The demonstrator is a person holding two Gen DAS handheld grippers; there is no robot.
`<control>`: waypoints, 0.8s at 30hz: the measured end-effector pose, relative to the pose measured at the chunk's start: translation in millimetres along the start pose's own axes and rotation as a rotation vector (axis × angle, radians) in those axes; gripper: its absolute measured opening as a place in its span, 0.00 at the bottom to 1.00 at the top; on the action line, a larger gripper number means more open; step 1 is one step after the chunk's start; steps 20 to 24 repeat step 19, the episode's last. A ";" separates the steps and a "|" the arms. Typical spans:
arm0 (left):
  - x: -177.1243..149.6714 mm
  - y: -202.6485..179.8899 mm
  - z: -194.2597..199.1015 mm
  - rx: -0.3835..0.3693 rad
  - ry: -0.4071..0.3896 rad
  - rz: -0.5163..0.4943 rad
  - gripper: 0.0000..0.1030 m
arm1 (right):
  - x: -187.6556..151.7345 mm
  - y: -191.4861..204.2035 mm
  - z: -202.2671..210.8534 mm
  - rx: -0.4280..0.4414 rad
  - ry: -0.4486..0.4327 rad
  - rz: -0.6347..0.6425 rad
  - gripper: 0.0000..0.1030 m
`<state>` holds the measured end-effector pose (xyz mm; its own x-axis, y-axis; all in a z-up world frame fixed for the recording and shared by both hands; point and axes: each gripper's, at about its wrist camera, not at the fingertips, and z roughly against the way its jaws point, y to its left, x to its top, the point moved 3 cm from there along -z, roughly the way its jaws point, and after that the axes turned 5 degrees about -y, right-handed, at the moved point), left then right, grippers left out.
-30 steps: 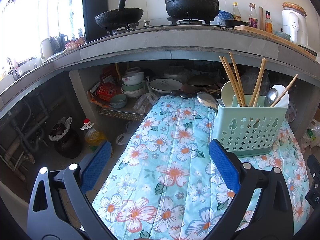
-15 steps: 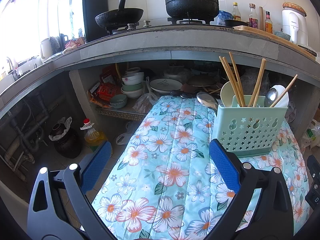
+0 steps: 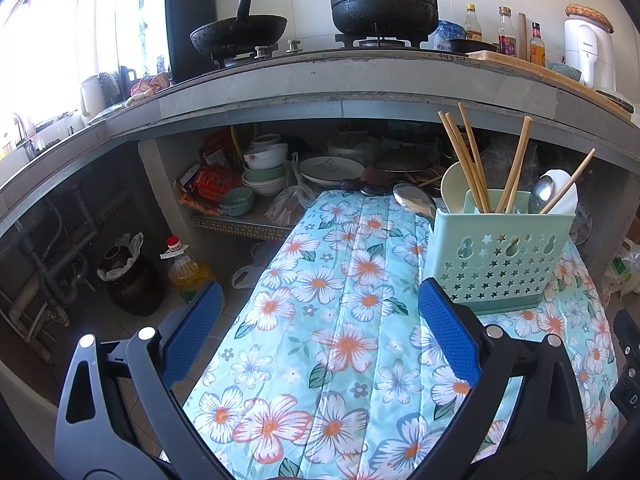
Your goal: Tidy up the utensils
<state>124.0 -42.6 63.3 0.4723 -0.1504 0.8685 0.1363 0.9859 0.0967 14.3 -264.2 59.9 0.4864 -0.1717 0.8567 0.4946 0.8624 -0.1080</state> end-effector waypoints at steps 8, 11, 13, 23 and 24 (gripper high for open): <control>0.8 -0.6 0.3 0.001 0.002 0.000 0.92 | 0.0 0.3 0.2 0.000 0.001 0.000 0.94; 0.0 -0.2 0.1 -0.001 0.003 -0.002 0.92 | 0.1 0.1 0.3 0.000 0.000 -0.001 0.94; -0.3 0.3 0.4 0.000 0.002 0.001 0.92 | 0.0 0.7 0.8 0.001 0.000 -0.001 0.94; -1.1 0.7 0.4 -0.002 0.000 0.000 0.92 | -0.1 1.0 1.2 0.001 0.001 -0.002 0.94; -1.1 0.7 0.4 -0.002 0.000 0.000 0.92 | -0.1 1.0 1.2 0.001 0.001 -0.002 0.94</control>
